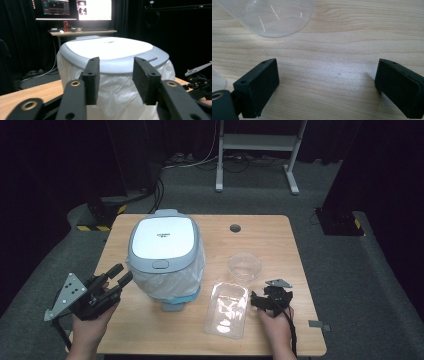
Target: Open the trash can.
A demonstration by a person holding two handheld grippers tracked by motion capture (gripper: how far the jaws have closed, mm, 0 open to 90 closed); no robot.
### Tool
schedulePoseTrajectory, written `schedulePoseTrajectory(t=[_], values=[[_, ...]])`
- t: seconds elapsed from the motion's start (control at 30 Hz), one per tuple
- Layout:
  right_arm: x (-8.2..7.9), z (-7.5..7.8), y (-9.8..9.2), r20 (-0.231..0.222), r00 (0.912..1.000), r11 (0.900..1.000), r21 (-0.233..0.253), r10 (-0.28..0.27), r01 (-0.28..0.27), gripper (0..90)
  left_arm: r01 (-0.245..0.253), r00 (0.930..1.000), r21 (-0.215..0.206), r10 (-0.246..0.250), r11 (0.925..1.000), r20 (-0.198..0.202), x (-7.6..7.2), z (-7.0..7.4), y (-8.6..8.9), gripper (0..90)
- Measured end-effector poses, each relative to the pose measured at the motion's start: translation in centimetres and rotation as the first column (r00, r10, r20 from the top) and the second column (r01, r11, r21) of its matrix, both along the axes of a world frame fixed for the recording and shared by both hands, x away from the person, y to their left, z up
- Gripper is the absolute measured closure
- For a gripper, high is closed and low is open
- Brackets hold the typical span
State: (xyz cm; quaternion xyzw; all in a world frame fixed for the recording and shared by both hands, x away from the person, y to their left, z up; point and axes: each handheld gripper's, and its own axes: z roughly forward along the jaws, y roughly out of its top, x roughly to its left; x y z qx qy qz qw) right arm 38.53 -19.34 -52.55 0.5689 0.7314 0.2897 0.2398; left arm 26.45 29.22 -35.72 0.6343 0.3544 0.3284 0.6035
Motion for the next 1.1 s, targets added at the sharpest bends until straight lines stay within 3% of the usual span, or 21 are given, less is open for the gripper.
schedulePoseTrajectory(t=[0.63, 1.1], values=[[0.0, 0.0, 0.0, 0.001, 1.0000, 1.000, 0.003, 0.006, -0.006, 6.3, 0.063, 0.9979, 0.035, -0.064, 0.9974, 0.012, 1.4, 1.0, -3.5, 81.3], [-0.1, 0.0, 0.0, 0.001, 1.0000, 1.000, 0.004, 0.008, -0.008, 6.5, 0.100, 0.9950, 0.037, -0.100, 0.9943, -0.005, 2.8, 1.1, -5.0, 84.6]])
